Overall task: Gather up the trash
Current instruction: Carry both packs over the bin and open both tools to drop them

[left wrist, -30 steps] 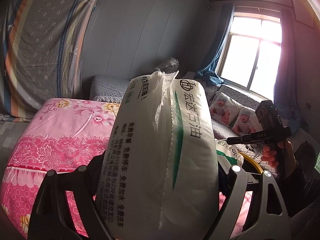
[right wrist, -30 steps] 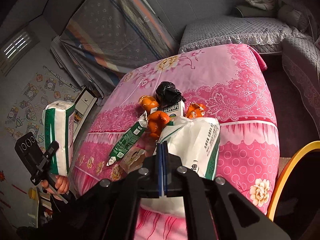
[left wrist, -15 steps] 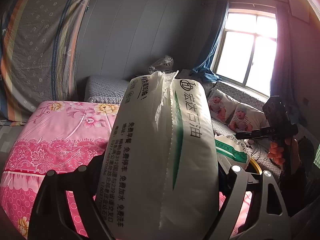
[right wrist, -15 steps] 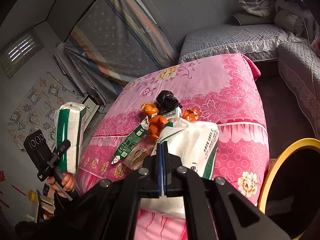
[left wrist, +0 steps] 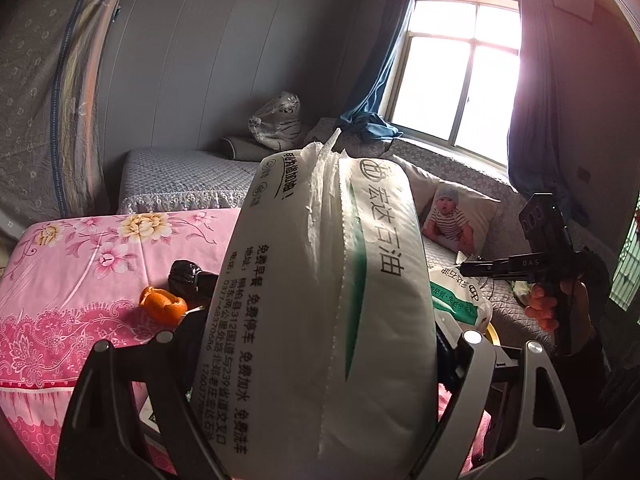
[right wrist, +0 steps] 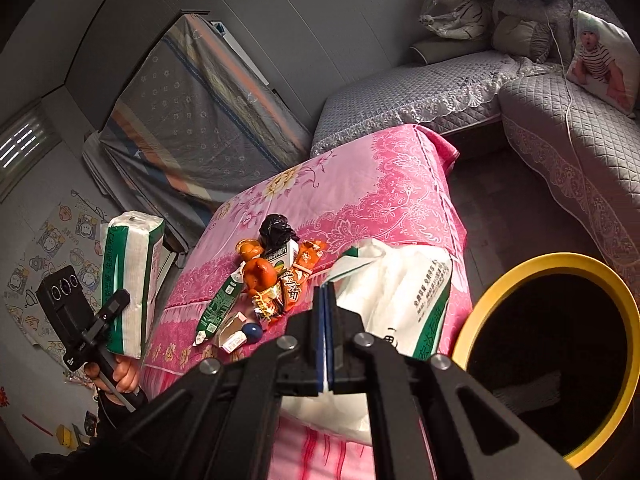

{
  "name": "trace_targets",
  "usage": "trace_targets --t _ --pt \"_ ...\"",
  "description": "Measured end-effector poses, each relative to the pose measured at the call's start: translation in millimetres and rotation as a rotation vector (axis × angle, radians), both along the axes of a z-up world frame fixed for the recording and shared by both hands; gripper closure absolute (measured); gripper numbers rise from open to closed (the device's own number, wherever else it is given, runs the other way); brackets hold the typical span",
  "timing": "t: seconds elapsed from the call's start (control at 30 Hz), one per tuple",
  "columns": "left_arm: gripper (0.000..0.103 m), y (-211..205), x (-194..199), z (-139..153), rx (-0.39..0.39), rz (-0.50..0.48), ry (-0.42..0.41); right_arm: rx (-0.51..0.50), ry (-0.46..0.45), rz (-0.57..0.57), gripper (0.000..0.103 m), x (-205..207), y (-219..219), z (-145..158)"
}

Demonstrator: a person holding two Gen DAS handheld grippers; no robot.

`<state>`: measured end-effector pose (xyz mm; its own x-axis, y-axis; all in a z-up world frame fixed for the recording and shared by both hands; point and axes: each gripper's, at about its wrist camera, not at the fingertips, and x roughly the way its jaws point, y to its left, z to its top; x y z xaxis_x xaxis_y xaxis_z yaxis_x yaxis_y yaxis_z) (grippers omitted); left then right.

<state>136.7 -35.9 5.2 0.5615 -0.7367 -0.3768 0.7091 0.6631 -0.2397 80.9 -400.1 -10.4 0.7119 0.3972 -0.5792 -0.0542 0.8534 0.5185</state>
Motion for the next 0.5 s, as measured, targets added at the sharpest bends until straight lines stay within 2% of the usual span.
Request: trace_targets --t 0.3,0.5 --pt "0.022 -120 24 -8 0.040 -0.216 0.031 0.027 -0.007 -0.172 0.103 -44 -75 -12" --pt "0.022 -195 24 -18 0.059 -0.314 0.075 0.036 0.005 -0.265 0.103 -73 -114 -28"
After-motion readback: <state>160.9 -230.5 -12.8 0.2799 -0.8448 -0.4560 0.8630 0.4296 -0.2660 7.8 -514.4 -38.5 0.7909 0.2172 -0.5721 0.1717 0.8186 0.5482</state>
